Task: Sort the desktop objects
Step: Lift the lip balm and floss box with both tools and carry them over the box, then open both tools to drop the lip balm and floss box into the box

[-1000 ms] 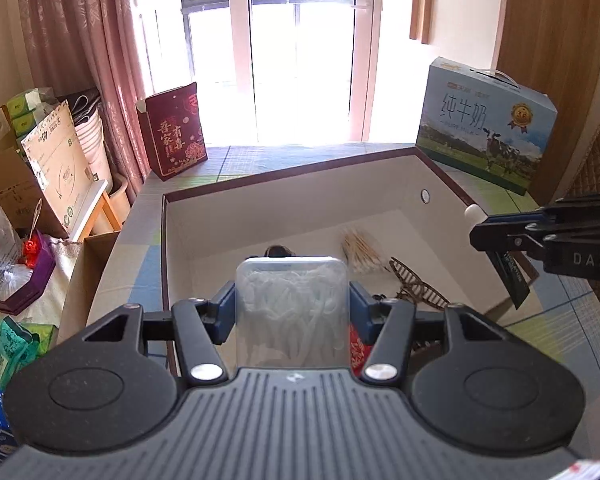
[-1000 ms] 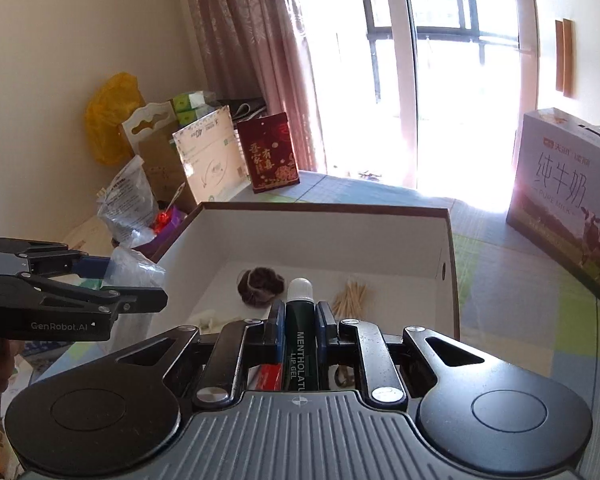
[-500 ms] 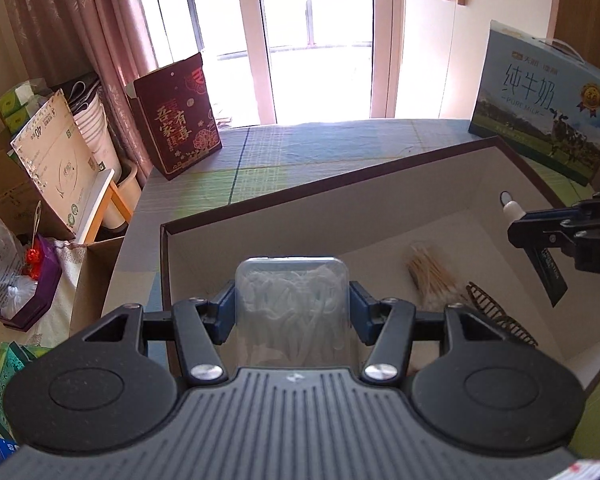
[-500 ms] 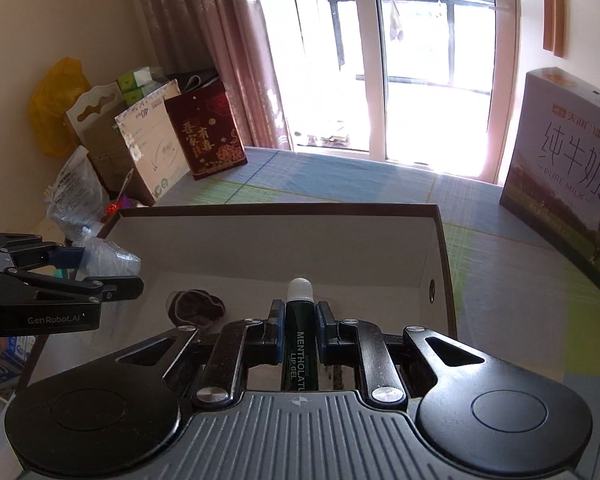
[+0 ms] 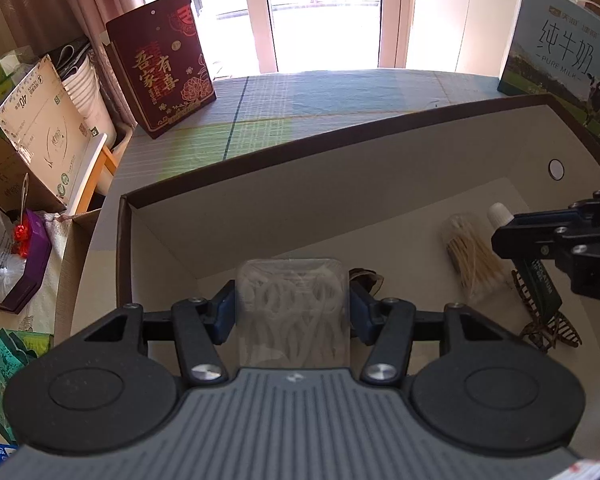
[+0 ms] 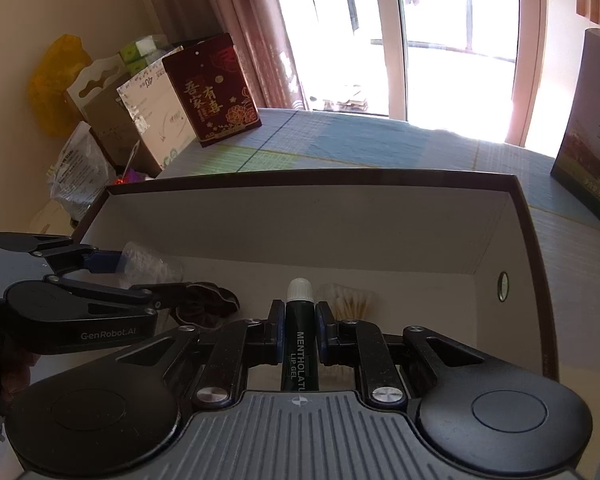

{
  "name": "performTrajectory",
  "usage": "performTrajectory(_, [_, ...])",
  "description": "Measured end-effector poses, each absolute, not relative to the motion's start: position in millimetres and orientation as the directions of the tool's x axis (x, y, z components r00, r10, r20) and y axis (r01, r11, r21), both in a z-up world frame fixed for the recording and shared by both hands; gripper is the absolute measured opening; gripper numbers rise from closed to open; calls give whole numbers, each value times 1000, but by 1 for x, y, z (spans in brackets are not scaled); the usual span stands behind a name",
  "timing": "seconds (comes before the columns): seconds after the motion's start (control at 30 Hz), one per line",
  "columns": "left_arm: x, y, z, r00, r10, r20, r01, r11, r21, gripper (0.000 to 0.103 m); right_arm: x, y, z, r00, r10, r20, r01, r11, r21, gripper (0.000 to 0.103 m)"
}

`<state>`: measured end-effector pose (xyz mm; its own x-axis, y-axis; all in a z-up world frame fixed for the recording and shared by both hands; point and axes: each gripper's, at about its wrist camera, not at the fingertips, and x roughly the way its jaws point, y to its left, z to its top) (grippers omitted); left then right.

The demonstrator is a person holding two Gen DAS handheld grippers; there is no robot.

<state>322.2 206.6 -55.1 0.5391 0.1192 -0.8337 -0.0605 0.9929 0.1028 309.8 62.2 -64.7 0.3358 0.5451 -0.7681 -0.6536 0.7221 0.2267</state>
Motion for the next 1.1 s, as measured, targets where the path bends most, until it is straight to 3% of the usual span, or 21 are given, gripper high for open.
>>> performTrajectory(0.67, [326, 209, -52, 566, 120, -816, -56, 993, 107, 55, 315, 71, -73, 287, 580, -763, -651, 702, 288, 13])
performTrajectory(0.73, [324, 209, -51, 567, 117, -815, -58, 993, 102, 55, 313, 71, -72, 294, 578, -762, -651, 705, 283, 18])
performTrajectory(0.8, [322, 208, -49, 571, 115, -813, -60, 993, 99, 56, 312, 70, -71, 301, 575, -760, -653, 705, 275, 36])
performTrajectory(0.87, [320, 207, -47, 575, 119, -809, -62, 993, 103, 62, 309, 68, -69, 310, 571, -761, -658, 706, 262, 43])
performTrajectory(1.03, [314, 207, -42, 584, 124, -803, -69, 992, 102, 65, 301, 62, -65, 310, 555, -772, -676, 699, 231, 54])
performTrajectory(1.1, [312, 207, -40, 585, 121, -802, -74, 993, 95, 67, 295, 60, -63, 311, 551, -774, -690, 691, 215, 66])
